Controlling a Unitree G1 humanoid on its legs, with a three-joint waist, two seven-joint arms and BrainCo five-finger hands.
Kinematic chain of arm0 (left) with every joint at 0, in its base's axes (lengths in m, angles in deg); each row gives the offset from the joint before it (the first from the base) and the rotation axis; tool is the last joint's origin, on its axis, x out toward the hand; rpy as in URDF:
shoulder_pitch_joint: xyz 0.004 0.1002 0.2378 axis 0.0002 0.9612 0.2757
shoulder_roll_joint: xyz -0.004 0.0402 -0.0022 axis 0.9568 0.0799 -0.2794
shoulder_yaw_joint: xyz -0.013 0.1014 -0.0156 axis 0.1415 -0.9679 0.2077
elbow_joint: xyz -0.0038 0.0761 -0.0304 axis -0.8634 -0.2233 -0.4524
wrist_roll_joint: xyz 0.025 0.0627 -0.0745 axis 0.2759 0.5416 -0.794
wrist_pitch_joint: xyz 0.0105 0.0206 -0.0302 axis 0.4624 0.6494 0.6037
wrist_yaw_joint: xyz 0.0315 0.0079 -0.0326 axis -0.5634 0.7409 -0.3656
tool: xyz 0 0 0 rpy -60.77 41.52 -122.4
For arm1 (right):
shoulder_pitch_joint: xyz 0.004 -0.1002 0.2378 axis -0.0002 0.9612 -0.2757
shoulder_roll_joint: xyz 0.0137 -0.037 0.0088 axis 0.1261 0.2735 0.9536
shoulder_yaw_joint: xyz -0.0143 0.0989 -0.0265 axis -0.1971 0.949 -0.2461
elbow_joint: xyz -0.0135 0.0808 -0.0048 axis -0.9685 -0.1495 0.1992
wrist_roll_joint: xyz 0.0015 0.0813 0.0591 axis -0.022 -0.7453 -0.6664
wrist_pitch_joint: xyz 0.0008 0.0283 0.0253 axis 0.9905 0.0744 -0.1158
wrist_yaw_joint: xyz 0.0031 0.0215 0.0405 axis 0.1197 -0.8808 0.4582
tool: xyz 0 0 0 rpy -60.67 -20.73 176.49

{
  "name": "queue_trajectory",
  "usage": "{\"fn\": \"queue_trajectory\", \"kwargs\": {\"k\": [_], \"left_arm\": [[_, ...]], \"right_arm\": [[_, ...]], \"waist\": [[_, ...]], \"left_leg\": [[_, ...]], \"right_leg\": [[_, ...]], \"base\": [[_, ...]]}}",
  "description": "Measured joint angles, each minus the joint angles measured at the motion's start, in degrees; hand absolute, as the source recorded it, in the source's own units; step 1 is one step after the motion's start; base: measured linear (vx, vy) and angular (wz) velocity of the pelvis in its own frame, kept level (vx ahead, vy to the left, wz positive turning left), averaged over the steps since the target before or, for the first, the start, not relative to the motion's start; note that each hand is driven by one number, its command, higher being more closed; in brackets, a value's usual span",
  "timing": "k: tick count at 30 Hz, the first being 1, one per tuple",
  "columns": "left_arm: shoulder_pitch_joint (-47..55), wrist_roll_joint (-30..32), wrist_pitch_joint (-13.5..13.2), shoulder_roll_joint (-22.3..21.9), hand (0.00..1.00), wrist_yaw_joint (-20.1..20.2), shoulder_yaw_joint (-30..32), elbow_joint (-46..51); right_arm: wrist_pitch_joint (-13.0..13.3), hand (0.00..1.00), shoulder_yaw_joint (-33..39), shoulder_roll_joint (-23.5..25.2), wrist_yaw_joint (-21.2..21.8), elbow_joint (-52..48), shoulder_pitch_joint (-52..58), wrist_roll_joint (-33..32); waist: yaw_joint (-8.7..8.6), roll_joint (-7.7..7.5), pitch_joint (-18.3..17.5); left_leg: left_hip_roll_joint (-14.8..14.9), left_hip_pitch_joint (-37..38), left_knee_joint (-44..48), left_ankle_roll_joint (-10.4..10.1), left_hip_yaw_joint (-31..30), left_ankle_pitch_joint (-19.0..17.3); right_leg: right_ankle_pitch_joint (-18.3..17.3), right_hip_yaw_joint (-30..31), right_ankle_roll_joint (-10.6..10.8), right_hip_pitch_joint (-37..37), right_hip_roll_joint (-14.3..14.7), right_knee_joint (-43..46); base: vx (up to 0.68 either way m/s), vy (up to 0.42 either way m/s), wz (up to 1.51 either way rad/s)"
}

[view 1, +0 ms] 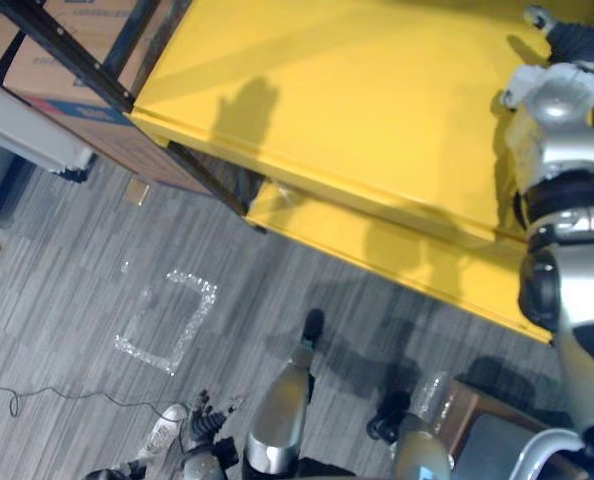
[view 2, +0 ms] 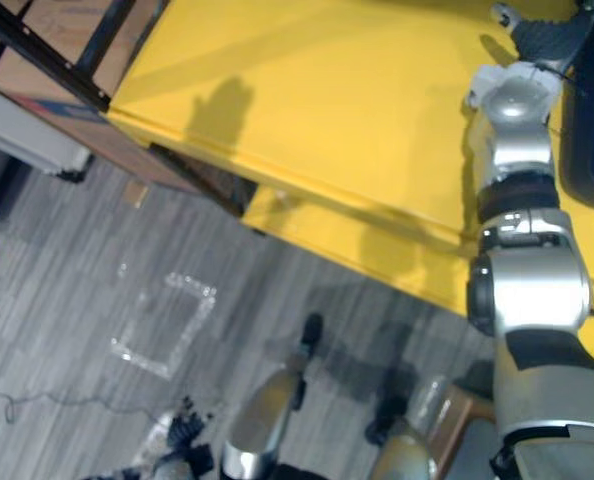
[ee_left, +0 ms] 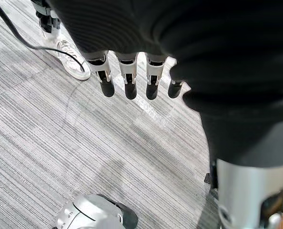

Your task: Walk over and take plastic housings, then place them on the shelf

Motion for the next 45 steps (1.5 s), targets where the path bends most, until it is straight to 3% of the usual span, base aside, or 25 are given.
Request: {"fn": "queue_trajectory", "kwargs": {"k": [8,11,15,16,21,26,27,31,36,42,45], "left_arm": [[0.01,-0.06,0.07,0.11,0.0,0.69,-0.19,0.15],[0.01,-0.03,0.03,0.1,0.0,1.18,-0.2,0.19],[0.06,0.19,-0.16,0.17,0.0,2.05,-0.14,0.21],[0.06,0.56,-0.37,0.17,0.0,2.37,-0.11,0.35],[0.07,3.24,-2.08,0.51,0.0,2.73,0.56,1.28],[0.07,4.01,-2.34,0.52,0.0,2.05,0.87,1.13],[0.09,5.6,-2.37,0.61,0.0,1.6,1.36,1.05],[0.19,8.41,-2.55,2.25,0.0,-0.4,3.08,0.82],[0.29,11.89,-2.55,2.84,0.0,-2.08,5.24,-0.2],[0.41,12.41,-2.55,2.94,0.0,-3.48,9.52,-0.18],[0.8,13.1,-2.55,2.91,0.0,-4.3,10.03,-0.39]], "right_arm": [[-0.92,0.0,1.2,-0.91,-4.75,0.03,-0.53,0.1],[-1.02,0.0,1.27,-1.64,-4.17,0.11,-0.87,0.24],[0.91,0.0,1.45,-2.46,3.19,0.46,-0.97,4.15],[2.75,0.0,0.2,-2.63,6.87,0.51,-0.96,5.81],[8.36,0.0,-6.45,-3.36,15.68,-1.02,-0.97,9.07],[12.95,0.0,-8.06,-1.33,22.22,-15.4,-0.14,6.63],[13.49,0.0,-8.05,0.3,24.45,-21.48,0.95,4.73],[13.83,0.0,-8.05,5.59,32.69,-41.2,9.4,-0.28],[11.25,0.0,-6.22,6.43,34.18,-55.99,20.04,-2.35],[11.3,0.0,8.48,3.6,31.34,-68.25,37.6,-3.76],[11.18,0.0,15.47,4.14,30.09,-71.94,53.3,-6.63]], "waist": [[-0.06,0.56,-0.09],[-0.07,0.95,0.08],[-0.16,1.43,0.11],[-0.22,1.43,0.11],[-0.49,1.39,0.14],[-1.01,0.99,0.03],[-1.49,0.27,-0.28],[-4.43,-5.31,-4.43],[-6.46,-10.19,-10.44],[-9.53,-12.36,-16.76],[-11.89,-13.13,-19.1]], "left_leg": [[-0.07,0.0,0.0,0.0,0.03,0.0],[-0.09,-0.02,0.0,0.0,-0.01,0.0],[-0.11,-0.08,0.0,0.0,-0.05,0.01],[-0.11,-0.07,0.0,-0.01,-0.15,0.01],[0.29,0.57,0.0,-0.02,-0.32,0.03],[1.89,2.85,-0.03,-0.04,0.88,0.0],[2.11,3.45,-0.04,-0.04,1.68,-0.01],[3.44,4.55,-0.06,-0.89,3.02,-1.22],[3.96,6.06,-0.33,-0.78,5.36,-2.77],[4.0,6.66,-0.38,-0.17,8.84,-3.85],[4.1,7.86,-0.4,-0.07,11.53,-4.24]], "right_leg": [[0.04,0.05,0.04,-0.02,-0.06,-0.01],[0.04,0.01,0.05,-0.02,-0.06,-0.01],[0.07,-0.05,0.09,-0.02,-0.05,-0.01],[0.07,-0.07,0.09,0.02,-0.04,-0.02],[0.5,-0.35,0.0,1.34,0.56,-1.14],[3.42,1.26,-0.21,4.32,2.91,-6.44],[4.08,2.08,-0.27,4.94,3.23,-7.56],[5.68,3.77,-0.32,6.14,4.65,-11.06],[7.31,5.75,-0.07,7.66,5.32,-14.3],[10.53,8.34,0.55,8.73,5.69,-19.41],[11.81,10.81,0.65,9.17,5.86,-20.68]], "base": [[0.0,0.0,0.0],[0.0,0.0,0.0],[0.0,0.0,0.0],[0.0,0.0,0.0],[0.0,-0.008,-0.01],[-0.03,-0.036,-0.25],[-0.05,-0.022,-0.38],[-0.02,-0.027,-0.25],[0.0,-0.007,-0.23],[0.0,0.027,-0.28],[0.04,0.0,-0.36]]}}
